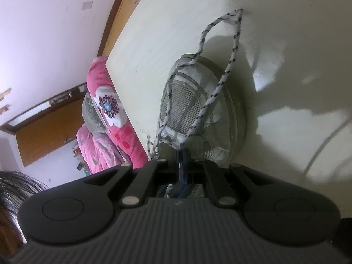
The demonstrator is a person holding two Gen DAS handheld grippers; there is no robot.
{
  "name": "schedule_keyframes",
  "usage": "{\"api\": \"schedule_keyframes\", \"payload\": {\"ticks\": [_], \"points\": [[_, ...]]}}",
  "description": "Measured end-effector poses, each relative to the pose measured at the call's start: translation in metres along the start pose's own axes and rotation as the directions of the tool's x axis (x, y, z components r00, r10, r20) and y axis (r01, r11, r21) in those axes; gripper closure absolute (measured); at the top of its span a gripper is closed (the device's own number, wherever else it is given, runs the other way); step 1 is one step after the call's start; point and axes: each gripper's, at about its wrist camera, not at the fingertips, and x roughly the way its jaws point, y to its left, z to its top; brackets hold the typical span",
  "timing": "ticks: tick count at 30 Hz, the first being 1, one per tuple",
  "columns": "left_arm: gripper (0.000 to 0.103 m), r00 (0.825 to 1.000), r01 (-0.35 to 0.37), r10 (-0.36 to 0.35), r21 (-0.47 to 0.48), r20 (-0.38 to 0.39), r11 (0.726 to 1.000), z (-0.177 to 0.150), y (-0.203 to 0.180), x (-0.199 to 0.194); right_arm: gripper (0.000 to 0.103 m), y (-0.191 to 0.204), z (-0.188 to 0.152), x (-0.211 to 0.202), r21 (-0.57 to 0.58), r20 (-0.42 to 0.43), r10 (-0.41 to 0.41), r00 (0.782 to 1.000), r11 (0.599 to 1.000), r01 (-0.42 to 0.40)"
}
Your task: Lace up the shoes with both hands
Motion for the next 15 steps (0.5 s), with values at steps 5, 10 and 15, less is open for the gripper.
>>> {"api": "schedule_keyframes", "payload": {"ticks": [5,10,15], "points": [[0.088,1.0,0.003,-0.003,-0.022,0.009,1.0,0.001,0.005,0.002,0.101,0.005,0.004,0.007,-0.04,-0.028,-0.009,1.0,0.999,0.008],[0.088,1.0,-0.007,0.007,-0.012,0.008,1.0,0.002,0.009,-0.001,0.101,0.009,0.004,0.012,-0.06,-0.054,-0.004,0.999,0.998,0.001],[0.088,1.0,-0.013,0.013,-0.013,-0.004,1.0,0.004,0.008,0.0,0.101,0.007,0.002,0.014,-0.047,-0.074,0.013,0.997,0.999,-0.016]]}}
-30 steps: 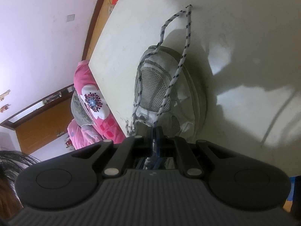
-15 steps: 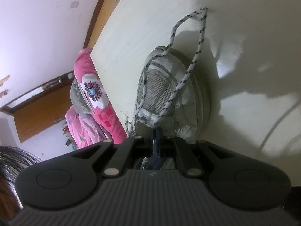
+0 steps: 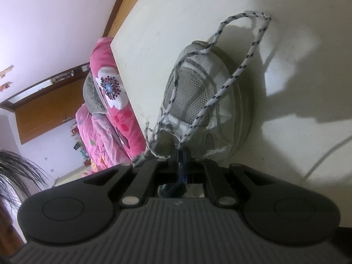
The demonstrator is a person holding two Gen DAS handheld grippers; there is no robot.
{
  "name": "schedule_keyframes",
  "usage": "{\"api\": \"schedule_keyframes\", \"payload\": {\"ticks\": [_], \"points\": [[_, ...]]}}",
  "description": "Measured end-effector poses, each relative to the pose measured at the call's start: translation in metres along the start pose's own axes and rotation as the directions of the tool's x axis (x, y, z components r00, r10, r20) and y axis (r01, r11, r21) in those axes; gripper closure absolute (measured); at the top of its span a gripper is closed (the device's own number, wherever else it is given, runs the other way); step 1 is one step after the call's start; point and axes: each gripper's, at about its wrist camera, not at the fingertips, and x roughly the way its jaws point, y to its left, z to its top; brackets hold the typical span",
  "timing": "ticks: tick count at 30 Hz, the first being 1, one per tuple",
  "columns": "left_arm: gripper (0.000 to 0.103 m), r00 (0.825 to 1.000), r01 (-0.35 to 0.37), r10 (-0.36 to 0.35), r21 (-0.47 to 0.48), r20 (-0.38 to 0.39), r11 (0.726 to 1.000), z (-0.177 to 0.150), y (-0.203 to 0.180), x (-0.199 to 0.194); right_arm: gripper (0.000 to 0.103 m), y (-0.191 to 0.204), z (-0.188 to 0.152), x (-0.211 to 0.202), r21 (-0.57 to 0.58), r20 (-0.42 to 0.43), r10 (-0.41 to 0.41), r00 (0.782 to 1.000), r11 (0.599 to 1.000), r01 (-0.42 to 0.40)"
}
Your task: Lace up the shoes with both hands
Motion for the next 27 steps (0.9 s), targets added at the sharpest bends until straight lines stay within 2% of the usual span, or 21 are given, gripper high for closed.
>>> {"api": "schedule_keyframes", "payload": {"ticks": [4,7,9,11,15,19,22,23,27], "points": [[0.087,1.0,-0.008,0.008,-0.016,-0.008,1.0,0.002,-0.001,-0.002,0.098,-0.004,0.001,-0.001,0.034,0.001,0.017,1.0,0.999,-0.017],[0.082,1.0,-0.008,0.007,-0.039,-0.026,0.999,0.004,-0.002,-0.002,0.097,-0.008,0.001,-0.003,0.08,0.01,0.035,0.999,0.996,-0.035],[0.08,0.999,-0.011,0.009,-0.058,-0.035,0.998,0.004,-0.004,-0.004,0.092,-0.009,0.001,-0.004,0.088,0.021,0.047,0.999,0.995,-0.049],[0.069,0.999,-0.014,0.009,-0.092,-0.052,0.996,0.004,-0.001,-0.007,0.087,-0.009,0.001,-0.005,0.092,0.029,0.056,0.998,0.994,-0.059],[0.057,0.996,-0.04,0.022,-0.218,-0.085,0.975,0.006,0.004,-0.018,0.079,-0.008,-0.001,-0.006,0.076,0.035,0.062,0.997,0.995,-0.064],[0.034,0.993,-0.087,0.049,-0.389,-0.107,0.917,0.012,0.01,-0.034,0.074,-0.006,-0.005,-0.013,0.035,0.048,0.068,0.997,0.997,-0.069],[0.013,0.985,-0.152,0.08,-0.531,-0.155,0.834,0.018,0.013,-0.045,0.071,-0.002,-0.008,-0.022,-0.011,0.072,0.073,0.995,0.997,-0.072],[0.013,0.982,-0.169,0.085,-0.575,-0.171,0.8,0.019,0.013,-0.049,0.069,0.0,-0.008,-0.025,-0.031,0.085,0.074,0.994,0.997,-0.071],[0.012,0.984,-0.17,0.089,-0.681,-0.153,0.713,0.022,0.008,-0.066,0.061,0.012,-0.01,-0.041,-0.152,0.142,0.05,0.989,0.988,-0.028]]}}
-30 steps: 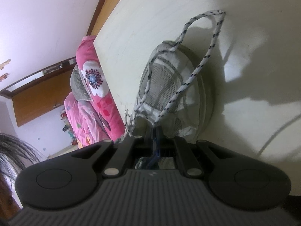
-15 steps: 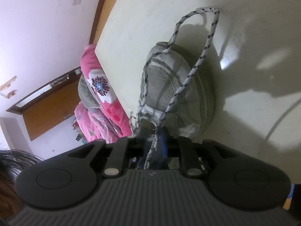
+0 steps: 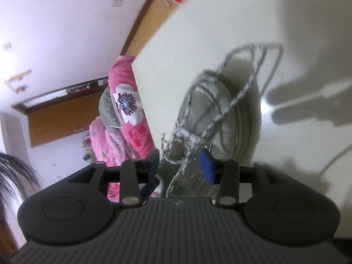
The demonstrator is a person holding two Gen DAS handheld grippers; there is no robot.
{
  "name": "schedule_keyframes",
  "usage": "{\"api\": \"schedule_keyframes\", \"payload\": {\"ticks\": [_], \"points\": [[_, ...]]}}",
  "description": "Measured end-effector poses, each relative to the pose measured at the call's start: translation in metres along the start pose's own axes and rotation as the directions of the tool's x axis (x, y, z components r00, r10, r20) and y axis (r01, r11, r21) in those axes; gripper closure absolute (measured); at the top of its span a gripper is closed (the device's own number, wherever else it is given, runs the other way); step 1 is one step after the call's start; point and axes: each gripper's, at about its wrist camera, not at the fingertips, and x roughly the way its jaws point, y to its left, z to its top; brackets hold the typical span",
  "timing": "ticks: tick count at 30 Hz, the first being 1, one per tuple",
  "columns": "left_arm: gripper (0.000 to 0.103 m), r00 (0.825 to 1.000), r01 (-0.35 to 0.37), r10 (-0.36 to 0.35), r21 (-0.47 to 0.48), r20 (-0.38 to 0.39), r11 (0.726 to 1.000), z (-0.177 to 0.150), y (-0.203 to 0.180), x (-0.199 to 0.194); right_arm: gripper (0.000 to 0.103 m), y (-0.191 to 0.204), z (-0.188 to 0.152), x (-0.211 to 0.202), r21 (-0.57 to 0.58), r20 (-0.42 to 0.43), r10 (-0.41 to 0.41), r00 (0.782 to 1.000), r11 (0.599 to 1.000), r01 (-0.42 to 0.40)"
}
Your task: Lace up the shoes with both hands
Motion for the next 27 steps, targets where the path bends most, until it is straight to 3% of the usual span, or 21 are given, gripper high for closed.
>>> {"api": "schedule_keyframes", "payload": {"ticks": [3,5,7,9,12,14,15,17,19,21,24,27], "points": [[0.004,0.999,0.006,-0.002,-0.106,0.039,0.994,-0.001,-0.002,-0.015,0.058,0.024,-0.001,-0.008,-0.218,0.035,-0.109,0.993,0.969,0.114],[0.0,0.999,0.003,0.006,-0.201,0.046,0.98,-0.004,0.0,-0.021,0.058,0.042,-0.006,-0.012,-0.389,0.071,-0.187,0.98,0.899,0.2],[0.0,0.999,-0.018,0.029,-0.274,0.036,0.962,-0.007,0.005,-0.025,0.058,0.059,-0.012,-0.016,-0.548,0.124,-0.242,0.962,0.792,0.27],[0.0,0.996,-0.071,0.083,-0.316,0.026,0.946,-0.01,0.009,-0.027,0.058,0.071,-0.021,-0.021,-0.669,0.191,-0.239,0.952,0.678,0.305],[0.0,0.986,-0.15,0.164,-0.273,0.028,0.95,-0.011,0.009,-0.023,0.058,0.087,-0.036,-0.027,-0.811,0.284,-0.191,0.94,0.475,0.341],[0.0,0.983,-0.144,0.166,-0.238,0.073,0.96,-0.015,0.006,-0.027,0.058,0.092,-0.046,-0.028,-0.857,0.321,-0.144,0.936,0.376,0.352],[0.0,0.985,-0.107,0.134,-0.232,0.105,0.967,-0.017,0.005,-0.028,0.058,0.095,-0.049,-0.028,-0.87,0.336,-0.121,0.934,0.34,0.357],[0.0,0.98,0.001,0.046,-0.239,0.192,0.971,-0.025,0.006,-0.035,0.058,0.1,-0.05,-0.03,-0.874,0.36,-0.075,0.93,0.321,0.364],[0.0,0.968,0.064,0.002,-0.253,0.252,0.965,-0.03,0.006,-0.04,0.058,0.106,-0.05,-0.033,-0.853,0.398,-0.037,0.917,0.353,0.385],[0.0,0.963,0.077,0.002,-0.284,0.268,0.956,-0.032,0.006,-0.041,0.058,0.109,-0.049,-0.035,-0.829,0.405,0.008,0.914,0.424,0.364],[0.002,0.972,0.056,0.013,-0.285,0.236,0.957,-0.031,0.007,-0.03,0.056,0.108,-0.05,-0.041,-0.798,0.391,0.086,0.917,0.528,0.291],[0.011,0.982,-0.001,0.037,-0.187,0.187,0.982,-0.027,0.0,-0.02,0.051,0.099,-0.051,-0.039,-0.745,0.364,0.104,0.926,0.629,0.222]]}}
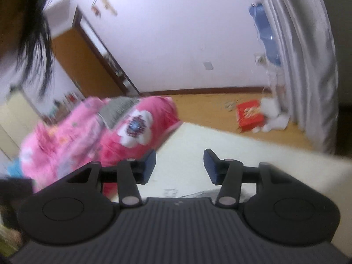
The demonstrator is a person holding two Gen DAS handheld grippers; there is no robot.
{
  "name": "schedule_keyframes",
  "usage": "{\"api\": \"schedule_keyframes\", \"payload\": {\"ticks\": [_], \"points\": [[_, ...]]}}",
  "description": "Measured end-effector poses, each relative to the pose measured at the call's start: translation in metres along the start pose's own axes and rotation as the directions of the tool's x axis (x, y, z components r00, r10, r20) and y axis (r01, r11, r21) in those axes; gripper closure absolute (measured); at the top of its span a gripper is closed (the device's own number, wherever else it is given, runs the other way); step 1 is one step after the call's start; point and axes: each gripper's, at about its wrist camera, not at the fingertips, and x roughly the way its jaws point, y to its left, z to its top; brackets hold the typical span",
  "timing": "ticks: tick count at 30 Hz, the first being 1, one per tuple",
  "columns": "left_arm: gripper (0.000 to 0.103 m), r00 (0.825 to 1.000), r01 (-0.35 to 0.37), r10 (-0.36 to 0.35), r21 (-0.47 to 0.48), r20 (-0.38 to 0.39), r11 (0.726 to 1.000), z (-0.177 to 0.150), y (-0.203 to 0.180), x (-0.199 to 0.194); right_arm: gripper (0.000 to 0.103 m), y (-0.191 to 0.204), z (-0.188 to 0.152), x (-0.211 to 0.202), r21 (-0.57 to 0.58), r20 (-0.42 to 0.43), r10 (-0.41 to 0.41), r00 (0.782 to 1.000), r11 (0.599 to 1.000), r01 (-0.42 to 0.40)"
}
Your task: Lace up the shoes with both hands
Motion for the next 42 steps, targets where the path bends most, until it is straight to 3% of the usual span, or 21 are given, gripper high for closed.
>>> {"api": "schedule_keyframes", "payload": {"ticks": [3,5,7,10,11,14,16,19,25,32,42], "points": [[0.024,0.998,-0.056,0.061,0.14,-0.034,0.989,-0.001,-0.015,0.008,0.047,-0.012,-0.015,0.006,0.158,-0.046,-0.031,0.998,0.987,0.038],[0.038,0.994,-0.074,0.089,0.215,-0.063,0.974,-0.001,-0.024,0.016,0.047,-0.027,-0.027,0.011,0.285,-0.084,-0.056,0.995,0.955,0.078],[0.045,0.99,-0.087,0.113,0.261,-0.084,0.961,0.0,-0.031,0.024,0.047,-0.046,-0.04,0.019,0.444,-0.106,-0.033,0.994,0.893,0.077],[0.052,0.986,-0.119,0.151,0.336,-0.072,0.934,0.002,-0.04,0.034,0.051,-0.07,-0.059,0.038,0.644,-0.112,0.047,0.993,0.764,0.036],[0.061,0.982,-0.133,0.172,0.359,-0.078,0.924,0.002,-0.042,0.039,0.054,-0.078,-0.064,0.044,0.697,-0.105,0.071,0.992,0.716,0.022],[0.074,0.973,-0.137,0.192,0.35,-0.128,0.927,0.005,-0.042,0.048,0.07,-0.092,-0.079,0.057,0.801,-0.101,0.113,0.988,0.598,0.013],[0.078,0.973,-0.118,0.175,0.327,-0.148,0.938,0.006,-0.039,0.051,0.077,-0.098,-0.084,0.064,0.836,-0.109,0.125,0.986,0.548,0.023],[0.082,0.973,-0.107,0.165,0.318,-0.162,0.942,0.006,-0.037,0.056,0.079,-0.102,-0.086,0.072,0.862,-0.124,0.137,0.983,0.506,0.038],[0.088,0.976,-0.098,0.151,0.31,-0.154,0.946,0.006,-0.031,0.058,0.083,-0.098,-0.088,0.081,0.882,-0.167,0.136,0.976,0.464,0.086],[0.093,0.988,-0.05,0.098,0.345,-0.123,0.937,-0.004,-0.022,0.054,0.097,-0.094,-0.089,0.08,0.894,-0.192,0.111,0.975,0.43,0.127],[0.093,0.992,-0.013,0.058,0.377,-0.108,0.926,-0.007,-0.017,0.053,0.101,-0.09,-0.09,0.086,0.896,-0.208,0.117,0.971,0.421,0.142]]}}
